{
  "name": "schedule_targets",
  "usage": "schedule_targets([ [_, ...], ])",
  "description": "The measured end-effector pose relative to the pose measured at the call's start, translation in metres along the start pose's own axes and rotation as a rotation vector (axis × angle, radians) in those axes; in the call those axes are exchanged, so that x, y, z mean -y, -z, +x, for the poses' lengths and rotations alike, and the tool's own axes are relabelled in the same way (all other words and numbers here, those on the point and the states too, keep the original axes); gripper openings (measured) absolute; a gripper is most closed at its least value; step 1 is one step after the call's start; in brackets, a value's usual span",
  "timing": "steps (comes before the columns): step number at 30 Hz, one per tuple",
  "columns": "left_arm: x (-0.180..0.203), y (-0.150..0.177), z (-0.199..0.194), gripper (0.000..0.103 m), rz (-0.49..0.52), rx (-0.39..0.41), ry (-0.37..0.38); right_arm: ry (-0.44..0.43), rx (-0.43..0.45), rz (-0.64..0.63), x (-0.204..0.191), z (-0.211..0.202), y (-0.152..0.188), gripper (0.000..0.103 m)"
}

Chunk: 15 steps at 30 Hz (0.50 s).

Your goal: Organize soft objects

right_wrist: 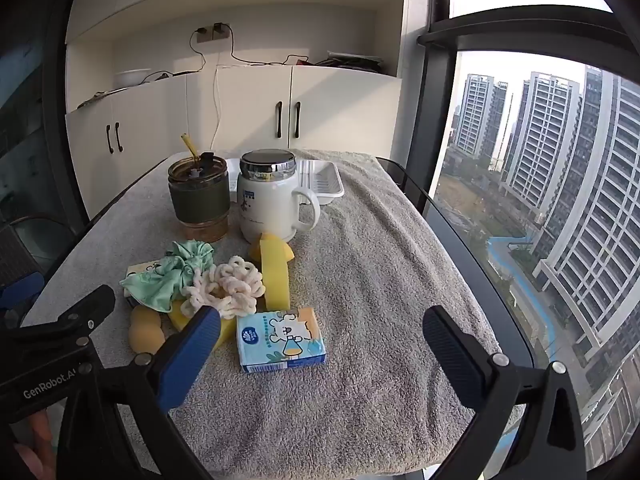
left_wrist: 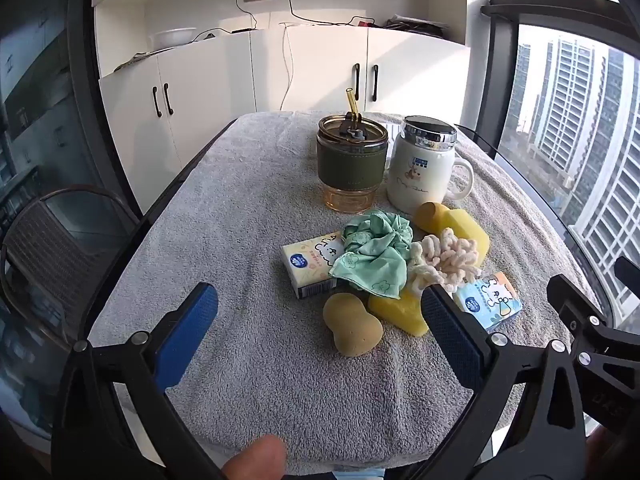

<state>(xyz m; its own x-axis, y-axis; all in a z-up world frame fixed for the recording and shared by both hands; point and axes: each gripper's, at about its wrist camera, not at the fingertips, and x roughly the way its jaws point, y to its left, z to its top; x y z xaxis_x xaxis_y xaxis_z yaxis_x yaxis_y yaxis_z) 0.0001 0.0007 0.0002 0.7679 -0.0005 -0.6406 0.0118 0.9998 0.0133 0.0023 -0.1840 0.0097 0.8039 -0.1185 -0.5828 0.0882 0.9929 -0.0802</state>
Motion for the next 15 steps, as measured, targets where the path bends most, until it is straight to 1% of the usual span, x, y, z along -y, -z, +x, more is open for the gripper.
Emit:
schedule_targets([
  [3,0.0003,-0.0005,0.0007,0.103,-0.005,-0.001,-0.001,0.001,0.000,-0.001,0.0003,0.0004,0.0000,0.103],
  [4,-0.0028,-0.0002,0.0033,0.103,-0.014,-0.010,0.020,0.001,0.000,-0.001,0.0003,0.0005,0.0000,0.103],
  [6,0.0027,-0.0004,0.0012,0.103,-0.008,-0.008,0.023,-0.001,-0.001,0.001,0.0005,0.0008,0.0001,0.103],
  [9,0.0071,-0.0001,0.0034,0.103,-0.001,-0.007,0.017,-0.001,-0.001,-0.002,0.0002,0.0010,0.0002,0.103],
  [15,0.0016,-0.0001,0.0004,0.103,0.001,0.002,0.016,-0.001,-0.002,-0.001,-0.0004,0.0015,0.0004,0.103],
])
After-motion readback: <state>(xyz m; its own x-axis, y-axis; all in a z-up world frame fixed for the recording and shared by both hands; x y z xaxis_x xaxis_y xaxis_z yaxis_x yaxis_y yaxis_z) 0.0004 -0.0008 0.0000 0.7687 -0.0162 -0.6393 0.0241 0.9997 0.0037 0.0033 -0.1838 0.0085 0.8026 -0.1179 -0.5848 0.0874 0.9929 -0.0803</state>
